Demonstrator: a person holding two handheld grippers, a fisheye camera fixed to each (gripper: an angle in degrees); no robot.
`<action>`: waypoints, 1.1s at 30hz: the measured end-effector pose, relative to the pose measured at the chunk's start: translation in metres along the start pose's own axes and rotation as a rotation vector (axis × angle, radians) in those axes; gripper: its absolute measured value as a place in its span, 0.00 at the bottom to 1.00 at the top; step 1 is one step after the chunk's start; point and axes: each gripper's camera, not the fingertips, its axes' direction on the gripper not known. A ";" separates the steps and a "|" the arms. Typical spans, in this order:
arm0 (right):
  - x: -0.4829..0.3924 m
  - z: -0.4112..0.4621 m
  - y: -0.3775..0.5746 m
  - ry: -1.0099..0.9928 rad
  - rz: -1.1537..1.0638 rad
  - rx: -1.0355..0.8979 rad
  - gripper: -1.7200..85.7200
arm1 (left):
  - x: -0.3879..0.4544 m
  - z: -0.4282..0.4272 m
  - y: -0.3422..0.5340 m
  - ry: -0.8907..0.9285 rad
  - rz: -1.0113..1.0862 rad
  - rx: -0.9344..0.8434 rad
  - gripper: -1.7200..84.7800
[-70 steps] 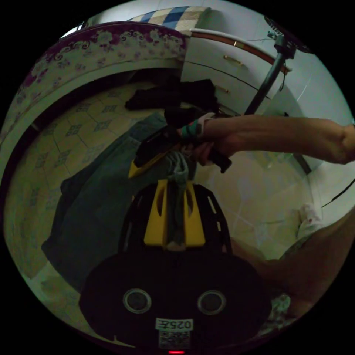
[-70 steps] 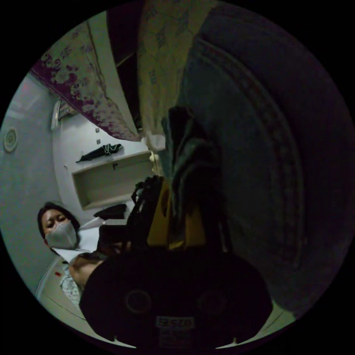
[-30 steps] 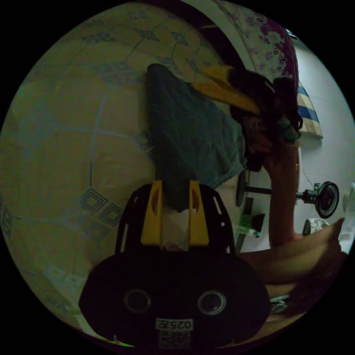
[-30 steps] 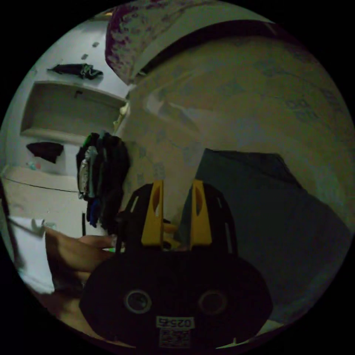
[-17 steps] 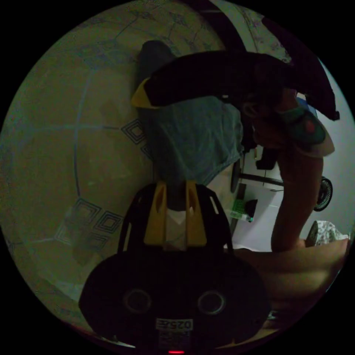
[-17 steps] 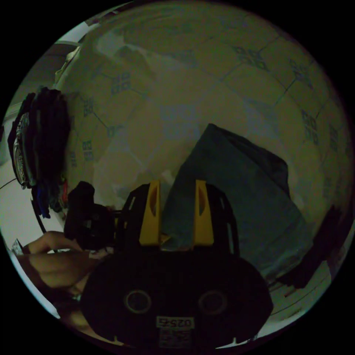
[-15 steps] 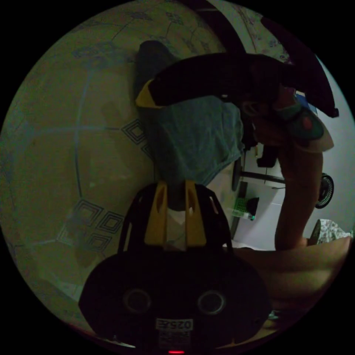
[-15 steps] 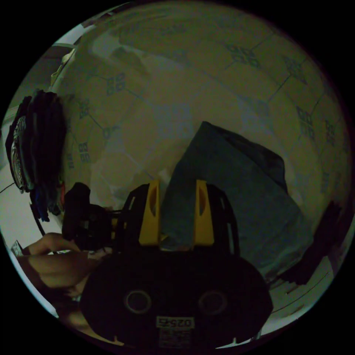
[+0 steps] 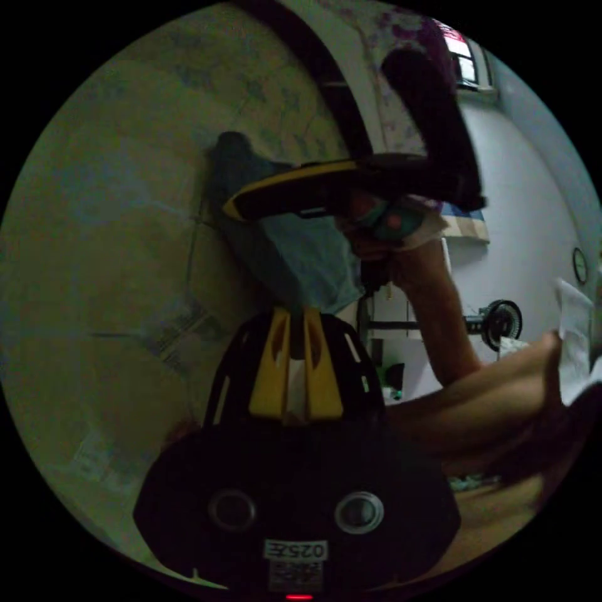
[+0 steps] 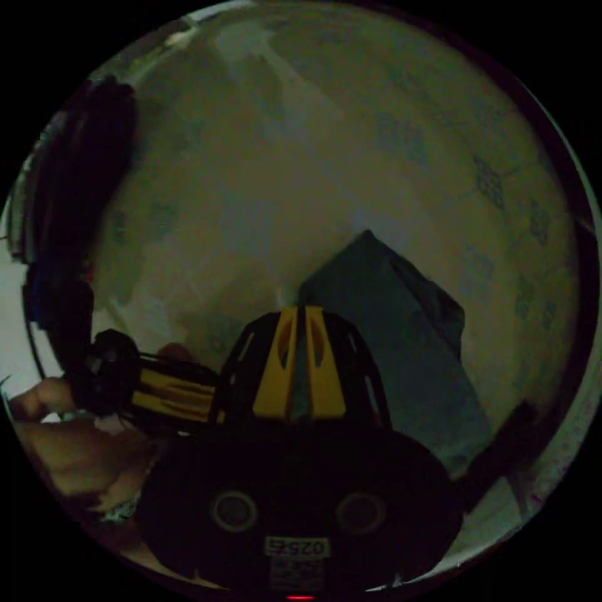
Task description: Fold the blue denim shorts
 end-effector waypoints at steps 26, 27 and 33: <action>0.285 -0.003 0.304 -0.719 0.427 0.724 0.02 | 0.121 0.113 0.027 -0.003 0.288 -0.110 0.02; 0.285 -0.007 0.305 -0.692 0.417 0.730 0.03 | 0.127 0.110 0.031 -0.018 0.310 -0.096 0.02; 0.310 0.029 0.291 -0.551 0.436 0.522 0.09 | 0.140 0.171 0.047 -0.269 0.473 -0.247 0.05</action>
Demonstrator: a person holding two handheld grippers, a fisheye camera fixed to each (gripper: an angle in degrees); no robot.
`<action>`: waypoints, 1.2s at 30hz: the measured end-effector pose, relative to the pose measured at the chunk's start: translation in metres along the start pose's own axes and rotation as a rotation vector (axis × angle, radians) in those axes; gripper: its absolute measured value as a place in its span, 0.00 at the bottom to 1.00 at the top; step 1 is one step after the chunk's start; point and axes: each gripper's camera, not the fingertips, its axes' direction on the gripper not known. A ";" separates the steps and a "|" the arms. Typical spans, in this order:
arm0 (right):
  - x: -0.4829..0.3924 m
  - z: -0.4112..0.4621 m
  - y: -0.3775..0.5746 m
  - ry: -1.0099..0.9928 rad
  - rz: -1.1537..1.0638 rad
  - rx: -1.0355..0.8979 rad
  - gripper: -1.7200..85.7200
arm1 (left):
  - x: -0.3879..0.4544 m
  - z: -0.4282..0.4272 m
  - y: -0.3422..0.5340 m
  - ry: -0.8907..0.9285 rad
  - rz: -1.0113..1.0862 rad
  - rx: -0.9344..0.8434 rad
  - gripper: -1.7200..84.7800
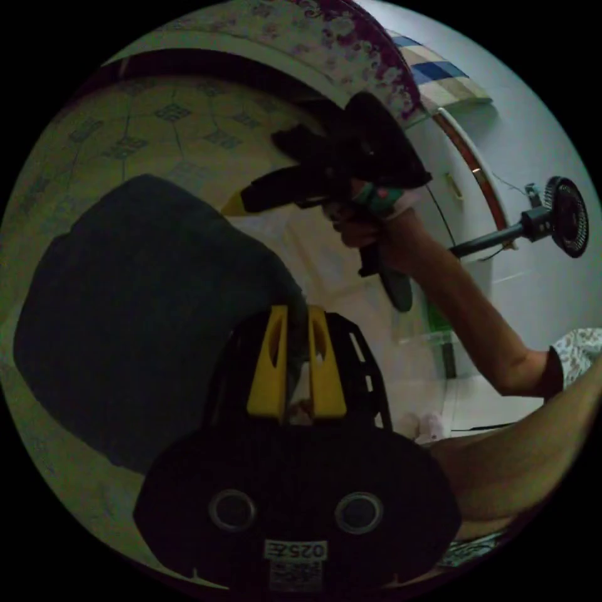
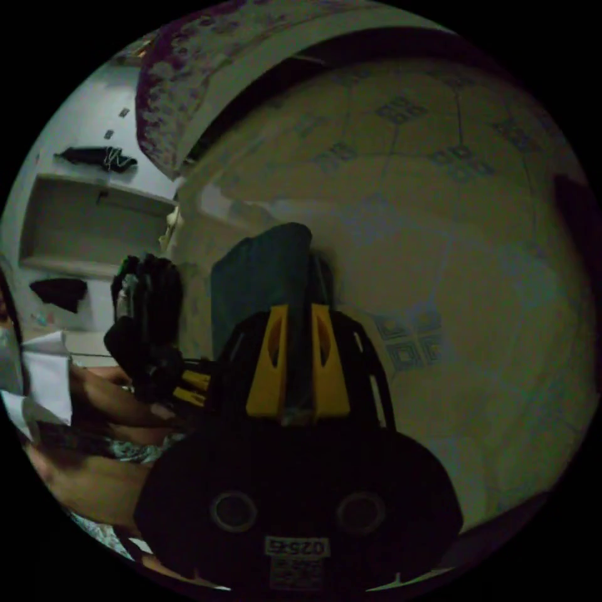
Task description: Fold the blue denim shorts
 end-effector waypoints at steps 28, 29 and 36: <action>-0.011 0.201 0.006 -0.042 -0.330 -0.375 0.03 | -0.035 -0.157 0.213 -0.031 -0.224 0.063 0.07; -0.007 0.193 0.001 -0.146 -0.302 -0.255 0.08 | -0.046 -0.166 0.234 -0.011 -0.330 0.092 0.09; 0.035 0.254 -0.045 -0.202 -0.093 -0.150 0.29 | -0.096 -0.181 0.309 0.141 -0.558 0.136 0.17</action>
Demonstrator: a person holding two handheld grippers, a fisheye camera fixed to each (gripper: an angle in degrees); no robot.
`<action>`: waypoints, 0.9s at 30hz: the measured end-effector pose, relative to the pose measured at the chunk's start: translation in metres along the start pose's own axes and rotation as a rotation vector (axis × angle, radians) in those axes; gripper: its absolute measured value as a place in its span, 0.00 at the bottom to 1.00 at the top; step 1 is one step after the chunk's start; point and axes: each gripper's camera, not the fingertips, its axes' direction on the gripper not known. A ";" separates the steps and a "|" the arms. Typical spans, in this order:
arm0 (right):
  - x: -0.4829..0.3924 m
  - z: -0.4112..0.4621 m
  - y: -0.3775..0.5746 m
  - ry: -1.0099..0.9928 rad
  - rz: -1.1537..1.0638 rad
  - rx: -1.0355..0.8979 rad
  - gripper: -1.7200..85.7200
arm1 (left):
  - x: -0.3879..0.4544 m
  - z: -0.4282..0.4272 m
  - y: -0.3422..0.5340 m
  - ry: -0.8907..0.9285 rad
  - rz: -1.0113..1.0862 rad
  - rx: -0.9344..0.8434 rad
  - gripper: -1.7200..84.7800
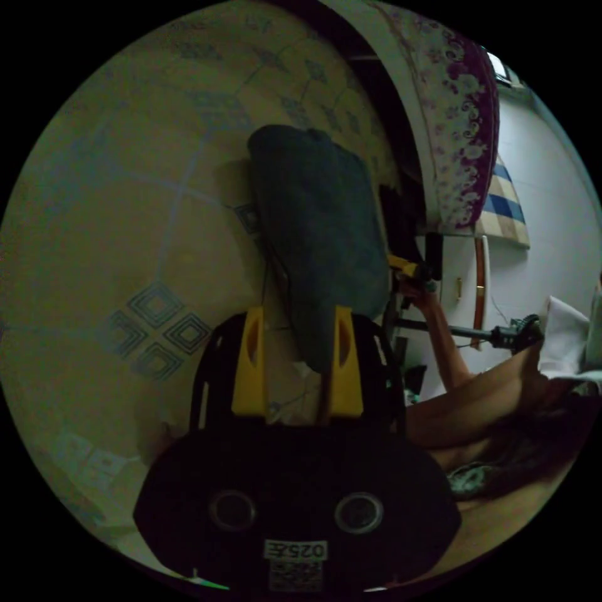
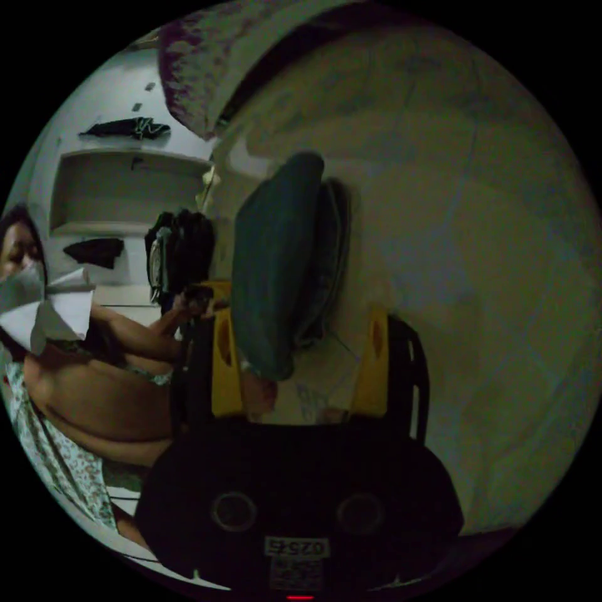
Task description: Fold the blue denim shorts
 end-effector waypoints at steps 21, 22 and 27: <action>-0.093 0.339 -0.187 -0.509 0.220 -0.365 0.08 | -0.118 -0.176 0.188 0.621 -0.175 0.034 0.04; -0.133 0.362 -0.215 -0.511 0.142 -0.398 0.08 | -0.124 -0.213 0.218 0.699 -0.176 0.152 0.04; -0.340 0.463 -0.303 -0.573 -0.293 -0.536 0.08 | -0.088 -0.397 0.360 0.527 0.004 0.589 0.04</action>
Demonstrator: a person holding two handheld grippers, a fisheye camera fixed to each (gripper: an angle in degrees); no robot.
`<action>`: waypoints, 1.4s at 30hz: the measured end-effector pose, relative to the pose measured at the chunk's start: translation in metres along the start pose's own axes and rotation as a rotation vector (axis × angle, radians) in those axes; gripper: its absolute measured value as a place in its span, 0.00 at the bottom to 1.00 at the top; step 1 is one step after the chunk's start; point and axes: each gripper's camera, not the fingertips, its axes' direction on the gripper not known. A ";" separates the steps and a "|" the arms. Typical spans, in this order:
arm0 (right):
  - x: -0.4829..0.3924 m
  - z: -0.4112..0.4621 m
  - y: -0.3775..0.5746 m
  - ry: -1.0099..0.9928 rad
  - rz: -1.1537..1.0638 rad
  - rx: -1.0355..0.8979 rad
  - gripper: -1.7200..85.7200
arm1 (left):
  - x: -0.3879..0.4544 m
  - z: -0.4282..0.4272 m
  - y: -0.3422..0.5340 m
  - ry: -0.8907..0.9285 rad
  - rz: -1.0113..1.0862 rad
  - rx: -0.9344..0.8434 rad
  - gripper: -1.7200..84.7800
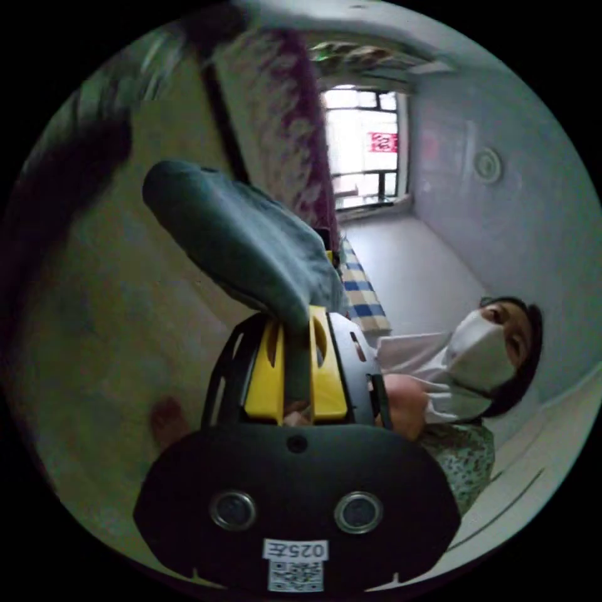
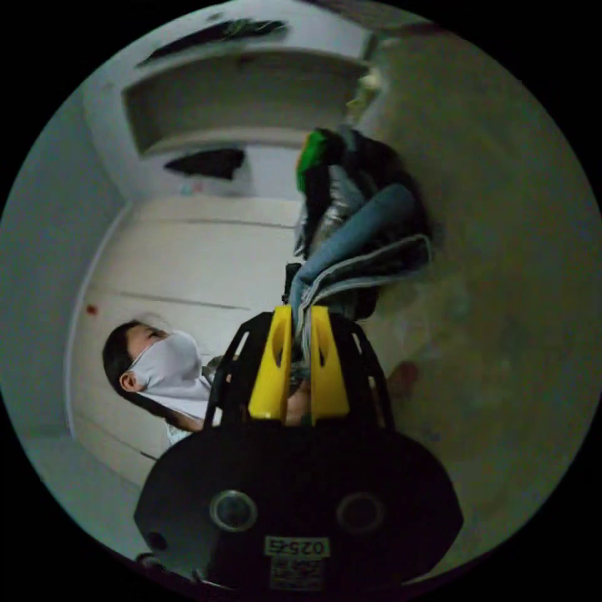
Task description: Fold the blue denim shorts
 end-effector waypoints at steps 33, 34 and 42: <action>-0.231 0.491 -0.200 0.689 -0.853 0.160 0.04 | 0.192 -0.208 0.227 -0.765 0.280 0.814 0.01; -0.249 0.512 -0.187 0.714 -0.915 0.145 0.02 | 0.209 -0.186 0.200 -0.901 0.358 0.738 0.01; -0.231 0.563 -0.139 0.965 -0.761 0.051 0.01 | 0.126 -0.056 0.074 -1.459 0.155 0.420 0.01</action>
